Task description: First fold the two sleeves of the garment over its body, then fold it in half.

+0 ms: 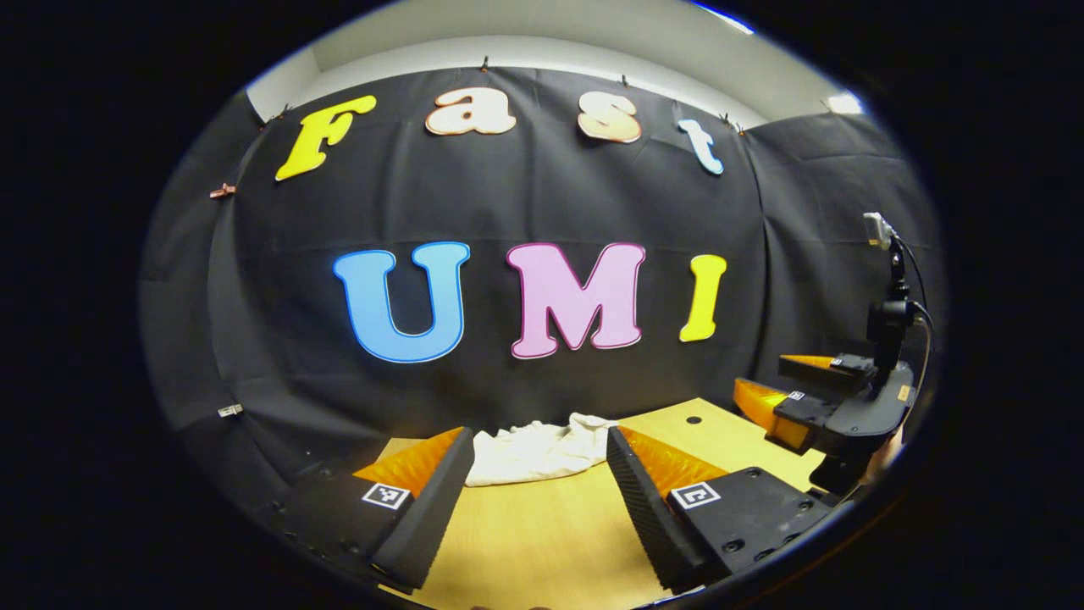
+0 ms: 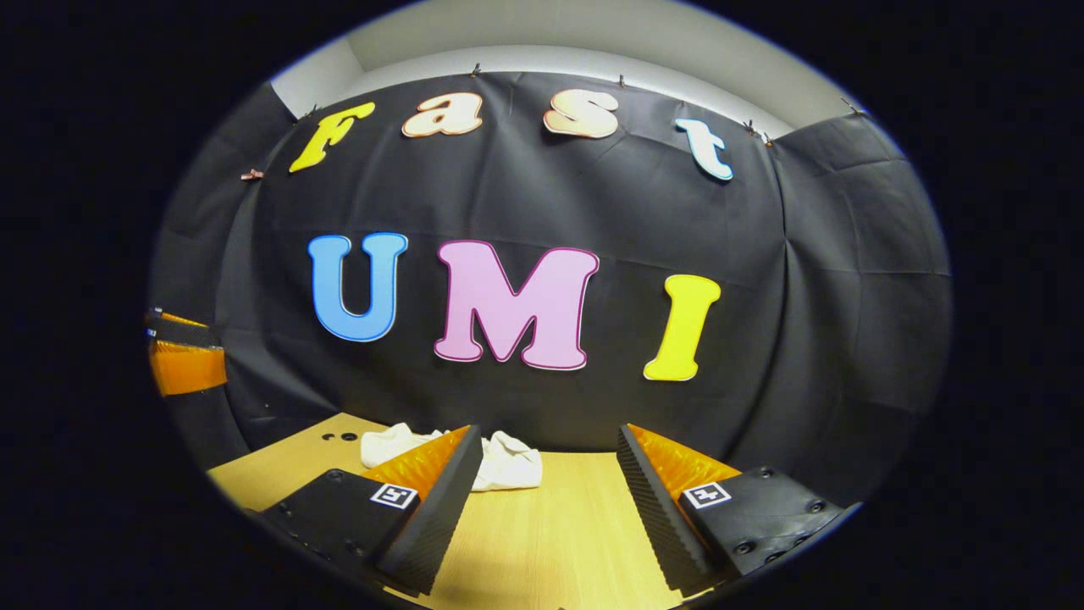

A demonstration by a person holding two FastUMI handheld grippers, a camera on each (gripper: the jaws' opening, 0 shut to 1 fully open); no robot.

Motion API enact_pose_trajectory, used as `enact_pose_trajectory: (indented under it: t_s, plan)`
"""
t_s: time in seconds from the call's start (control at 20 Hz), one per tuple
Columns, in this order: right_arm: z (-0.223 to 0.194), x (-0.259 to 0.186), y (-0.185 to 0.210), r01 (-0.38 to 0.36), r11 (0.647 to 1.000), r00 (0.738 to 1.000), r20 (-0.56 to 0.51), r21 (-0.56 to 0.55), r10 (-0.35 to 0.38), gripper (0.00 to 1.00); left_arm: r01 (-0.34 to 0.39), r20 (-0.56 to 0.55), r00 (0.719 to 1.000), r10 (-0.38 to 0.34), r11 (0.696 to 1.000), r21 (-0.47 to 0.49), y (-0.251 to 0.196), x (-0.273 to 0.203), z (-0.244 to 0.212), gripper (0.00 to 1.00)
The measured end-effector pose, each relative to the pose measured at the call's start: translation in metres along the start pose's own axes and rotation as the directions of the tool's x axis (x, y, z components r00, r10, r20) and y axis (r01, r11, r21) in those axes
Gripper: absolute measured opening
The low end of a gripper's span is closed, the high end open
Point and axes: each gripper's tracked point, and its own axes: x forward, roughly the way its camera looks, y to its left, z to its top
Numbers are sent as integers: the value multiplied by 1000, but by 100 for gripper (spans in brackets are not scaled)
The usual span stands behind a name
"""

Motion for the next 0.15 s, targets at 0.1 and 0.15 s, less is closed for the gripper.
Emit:
enact_pose_trajectory:
  t_s: [0.1,0.15]
  plan:
    - [2,-22,14,-25,999,1000,11,25,24,97,9,-12,1000,-9,1000,-13,-4,-21,-7,96]
    - [-2,-30,16,-27,999,1000,3,27,26,97,14,-25,1000,-15,1000,-23,-6,-28,-13,96]
